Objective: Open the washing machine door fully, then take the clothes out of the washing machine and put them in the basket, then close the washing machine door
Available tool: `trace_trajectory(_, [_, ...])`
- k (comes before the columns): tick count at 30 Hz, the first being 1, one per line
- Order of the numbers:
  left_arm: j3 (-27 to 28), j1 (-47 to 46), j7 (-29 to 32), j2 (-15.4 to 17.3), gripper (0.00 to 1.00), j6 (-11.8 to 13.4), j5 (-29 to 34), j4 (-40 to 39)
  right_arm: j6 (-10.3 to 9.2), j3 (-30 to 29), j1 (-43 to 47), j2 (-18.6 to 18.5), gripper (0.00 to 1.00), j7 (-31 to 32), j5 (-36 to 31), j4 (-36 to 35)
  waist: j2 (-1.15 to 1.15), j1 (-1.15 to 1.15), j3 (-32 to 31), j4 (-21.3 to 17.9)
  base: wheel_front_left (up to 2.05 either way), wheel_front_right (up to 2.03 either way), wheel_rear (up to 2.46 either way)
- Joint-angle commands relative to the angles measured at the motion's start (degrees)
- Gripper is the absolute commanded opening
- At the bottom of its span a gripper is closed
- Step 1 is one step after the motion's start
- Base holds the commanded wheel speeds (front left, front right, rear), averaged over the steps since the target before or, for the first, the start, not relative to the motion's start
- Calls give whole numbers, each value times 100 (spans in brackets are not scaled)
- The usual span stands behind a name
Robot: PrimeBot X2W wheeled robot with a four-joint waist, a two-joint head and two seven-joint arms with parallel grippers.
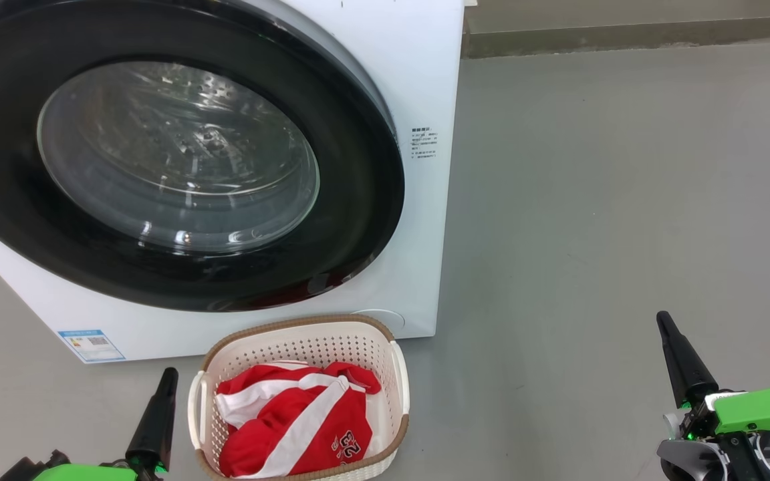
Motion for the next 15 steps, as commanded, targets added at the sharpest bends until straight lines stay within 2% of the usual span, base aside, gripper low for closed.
trace_trajectory(1, [218, -238, 32, 44, 0, -40, 56, -117, -4, 82, -237, -94, 0, 34, 32, -173, 0, 0, 0, 0, 0, 0, 0])
trace_trajectory(15, [222, -238, 35, 41, 0, -40, 60, -117, -4, 82, -237, -94, 0, 34, 32, -173, 0, 0, 0, 0, 0, 0, 0])
